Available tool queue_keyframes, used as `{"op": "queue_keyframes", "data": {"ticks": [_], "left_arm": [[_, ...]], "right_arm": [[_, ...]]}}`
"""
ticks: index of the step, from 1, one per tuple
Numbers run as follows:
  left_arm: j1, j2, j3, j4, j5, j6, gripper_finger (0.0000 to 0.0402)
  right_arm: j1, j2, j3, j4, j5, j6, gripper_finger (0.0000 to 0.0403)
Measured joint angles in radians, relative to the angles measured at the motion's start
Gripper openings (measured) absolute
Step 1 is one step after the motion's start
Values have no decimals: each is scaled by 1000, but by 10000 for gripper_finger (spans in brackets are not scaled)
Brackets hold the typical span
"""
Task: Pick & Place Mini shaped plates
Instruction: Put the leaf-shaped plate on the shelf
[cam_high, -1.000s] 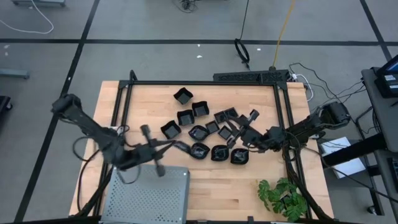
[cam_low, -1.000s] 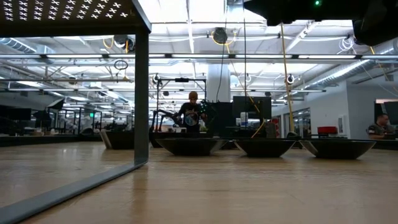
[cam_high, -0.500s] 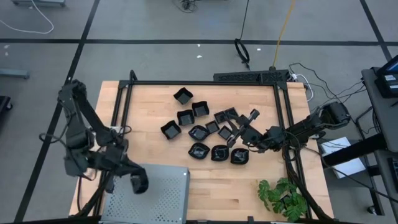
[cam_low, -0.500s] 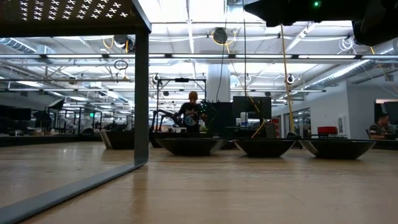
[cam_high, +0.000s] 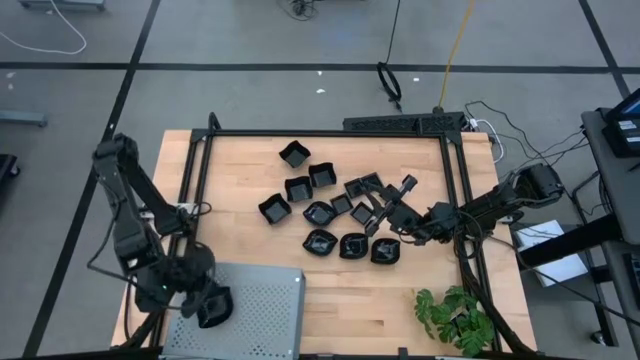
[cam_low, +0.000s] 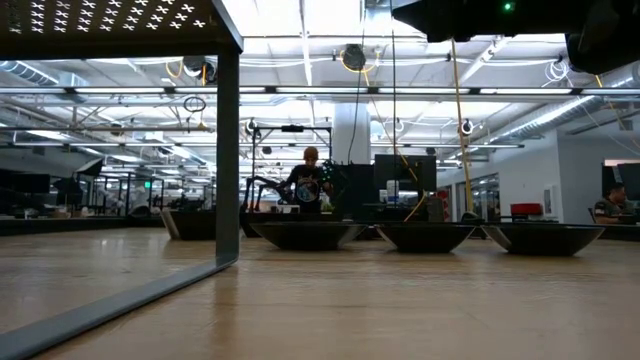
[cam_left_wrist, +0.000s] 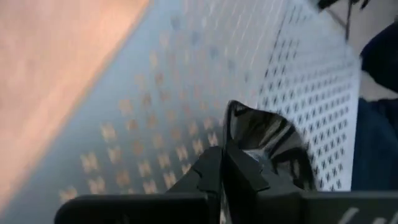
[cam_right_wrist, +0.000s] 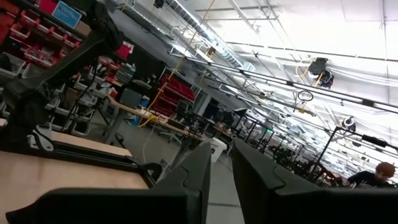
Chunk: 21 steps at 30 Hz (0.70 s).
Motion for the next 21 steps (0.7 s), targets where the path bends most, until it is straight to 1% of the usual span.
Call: {"op": "queue_keyframes", "data": {"ticks": [2,4,11,14,16,21], "left_arm": [[-3,16,0,2,45,-34,16],[-8,22,0,-2,57,-68,17],[-57,21,2,-69,75,-201,17],[-80,21,2,-103,58,-264,17],[-90,21,2,-106,38,-256,17],[-113,22,1,-100,-54,-161,17]], "right_arm": [[0,0,0,0,0,-2,57],[0,0,0,-2,0,-2,57],[0,0,0,-20,0,-3,57],[0,0,0,-29,0,-3,57],[0,0,0,-29,0,-3,57],[0,0,0,-30,0,-3,57]]}}
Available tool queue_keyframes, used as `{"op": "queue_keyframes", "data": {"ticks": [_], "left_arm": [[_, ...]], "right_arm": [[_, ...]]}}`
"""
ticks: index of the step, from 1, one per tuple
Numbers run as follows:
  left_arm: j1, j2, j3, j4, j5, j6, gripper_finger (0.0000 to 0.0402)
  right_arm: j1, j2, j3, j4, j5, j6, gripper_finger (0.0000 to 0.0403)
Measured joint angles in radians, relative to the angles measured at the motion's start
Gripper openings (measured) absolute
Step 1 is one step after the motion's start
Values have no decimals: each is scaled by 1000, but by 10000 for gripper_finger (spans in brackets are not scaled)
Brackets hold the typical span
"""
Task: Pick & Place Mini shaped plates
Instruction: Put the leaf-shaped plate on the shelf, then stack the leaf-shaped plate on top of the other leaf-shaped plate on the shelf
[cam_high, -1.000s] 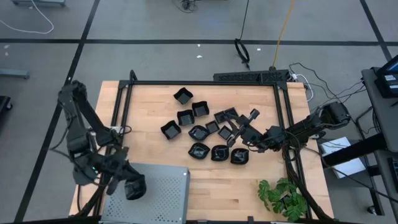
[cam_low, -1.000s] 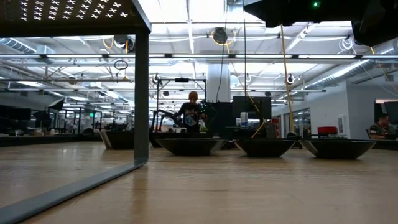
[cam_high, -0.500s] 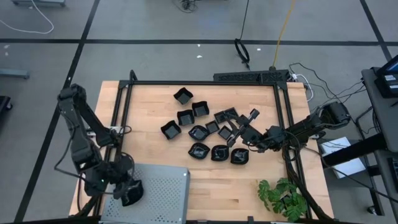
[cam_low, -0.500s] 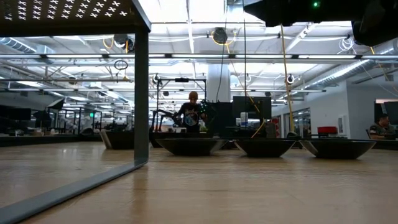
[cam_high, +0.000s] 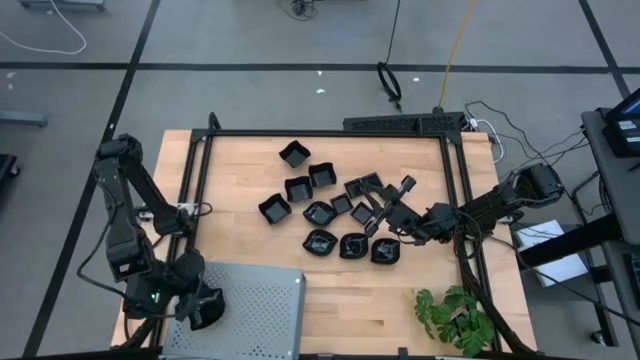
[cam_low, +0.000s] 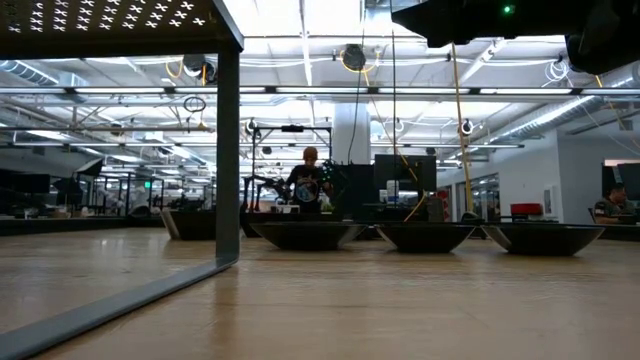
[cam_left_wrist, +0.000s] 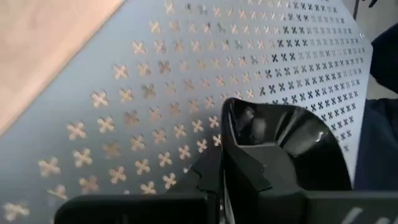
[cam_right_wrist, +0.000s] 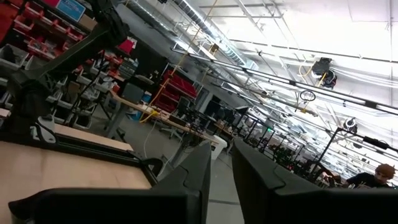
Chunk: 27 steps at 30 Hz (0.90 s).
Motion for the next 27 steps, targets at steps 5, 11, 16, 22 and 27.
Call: {"op": "queue_keyframes", "data": {"ticks": [5,11,16,22,27], "left_arm": [[-26,1,-2,-7,-72,76,36],[-33,2,-2,-8,-116,85,65],[-34,2,-2,-3,-149,99,79],[-28,-1,-2,10,-217,171,82],[5,-5,38,13,-319,355,81]], "right_arm": [[0,0,0,-2,0,0,57],[0,0,0,-1,0,0,57],[0,0,0,0,0,0,57],[0,0,0,-16,-15,65,60],[16,0,10,-89,-53,119,95]]}}
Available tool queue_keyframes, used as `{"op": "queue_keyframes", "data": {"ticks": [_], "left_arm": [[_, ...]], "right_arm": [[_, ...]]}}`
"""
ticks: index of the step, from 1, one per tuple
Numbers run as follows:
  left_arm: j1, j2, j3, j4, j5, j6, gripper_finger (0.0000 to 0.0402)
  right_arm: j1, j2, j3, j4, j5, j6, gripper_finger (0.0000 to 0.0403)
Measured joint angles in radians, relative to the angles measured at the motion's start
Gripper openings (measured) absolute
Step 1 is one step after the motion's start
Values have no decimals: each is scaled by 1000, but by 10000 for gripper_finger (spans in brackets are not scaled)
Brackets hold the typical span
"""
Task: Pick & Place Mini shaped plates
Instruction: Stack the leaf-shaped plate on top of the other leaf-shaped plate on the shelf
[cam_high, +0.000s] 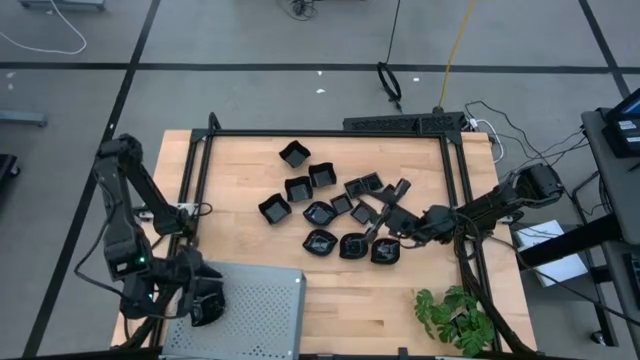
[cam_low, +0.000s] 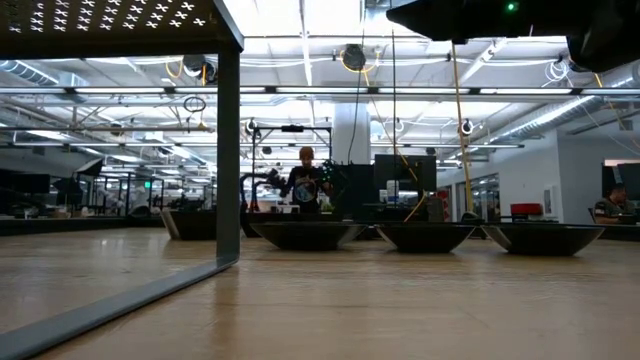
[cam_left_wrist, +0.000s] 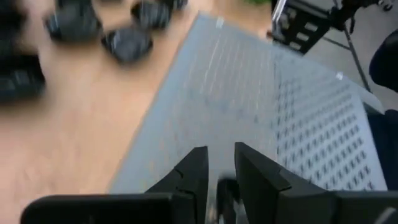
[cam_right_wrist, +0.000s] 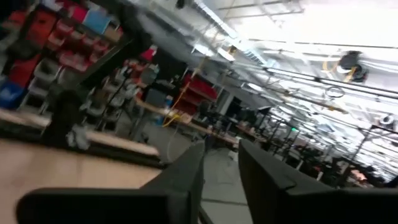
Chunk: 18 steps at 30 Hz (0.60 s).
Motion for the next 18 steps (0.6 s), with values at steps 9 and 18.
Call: {"op": "queue_keyframes", "data": {"ticks": [9,18], "left_arm": [[125,-1,126,37,-349,370,82],[383,10,79,198,-312,593,108]], "right_arm": [[97,0,200,-604,103,147,229],[188,0,495,-1550,-76,704,324]]}}
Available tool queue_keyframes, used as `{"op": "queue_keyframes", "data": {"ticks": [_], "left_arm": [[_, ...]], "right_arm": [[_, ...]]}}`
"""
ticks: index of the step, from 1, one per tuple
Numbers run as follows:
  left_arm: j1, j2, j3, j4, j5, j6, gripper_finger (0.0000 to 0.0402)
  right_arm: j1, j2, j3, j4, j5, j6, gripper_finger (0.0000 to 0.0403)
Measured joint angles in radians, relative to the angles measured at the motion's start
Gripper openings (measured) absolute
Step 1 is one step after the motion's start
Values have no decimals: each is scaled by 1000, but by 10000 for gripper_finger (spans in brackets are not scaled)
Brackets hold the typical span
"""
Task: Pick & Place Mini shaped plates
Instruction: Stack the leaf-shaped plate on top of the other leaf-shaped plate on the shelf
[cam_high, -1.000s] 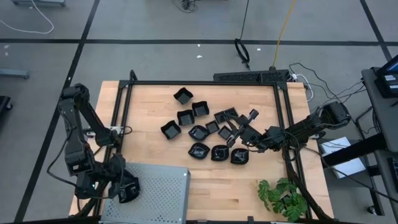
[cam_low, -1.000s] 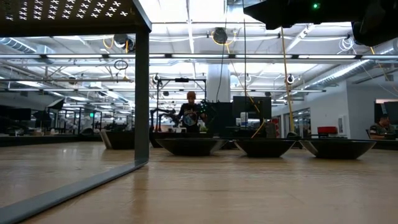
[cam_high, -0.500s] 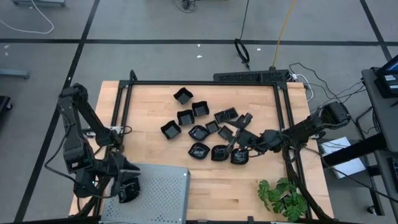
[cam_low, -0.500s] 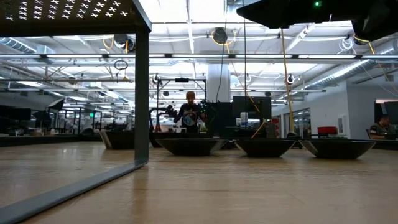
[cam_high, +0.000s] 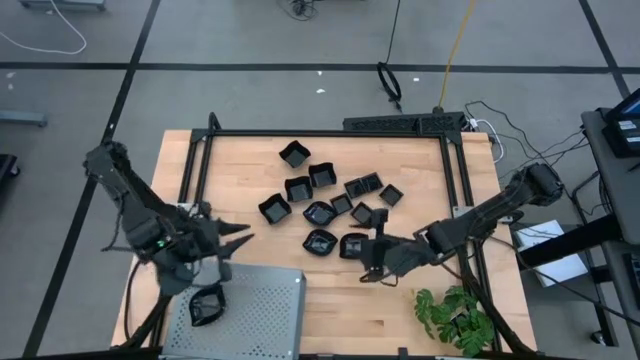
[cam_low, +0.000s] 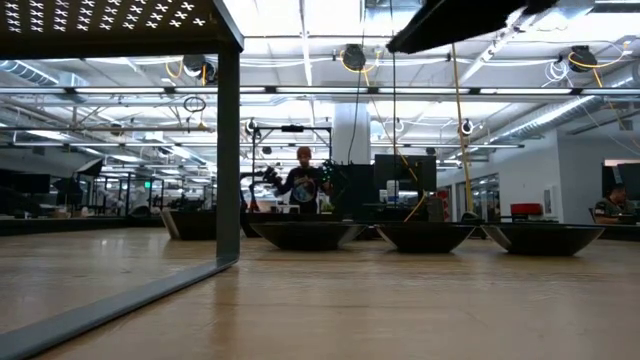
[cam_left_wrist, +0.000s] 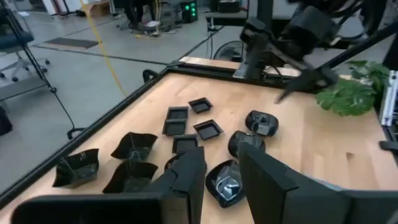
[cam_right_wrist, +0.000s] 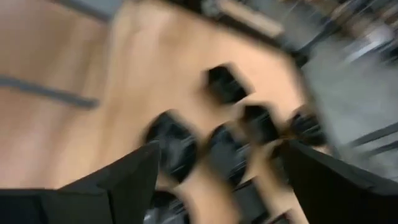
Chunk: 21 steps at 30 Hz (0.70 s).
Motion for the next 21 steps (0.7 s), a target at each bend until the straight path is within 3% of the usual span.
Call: {"op": "queue_keyframes", "data": {"ticks": [2,6,10,15,21], "left_arm": [[63,20,-27,146,51,126,118],[186,88,-73,444,217,356,140],[284,169,-75,499,335,393,167],[385,295,-76,551,355,413,193],[453,428,-76,811,354,542,202]], "right_arm": [[9,0,17,-71,-58,77,331],[34,0,18,-159,-57,144,333],[59,0,18,-334,-96,324,333],[96,0,-15,-430,-181,546,332],[119,0,-92,-395,-108,656,326]]}}
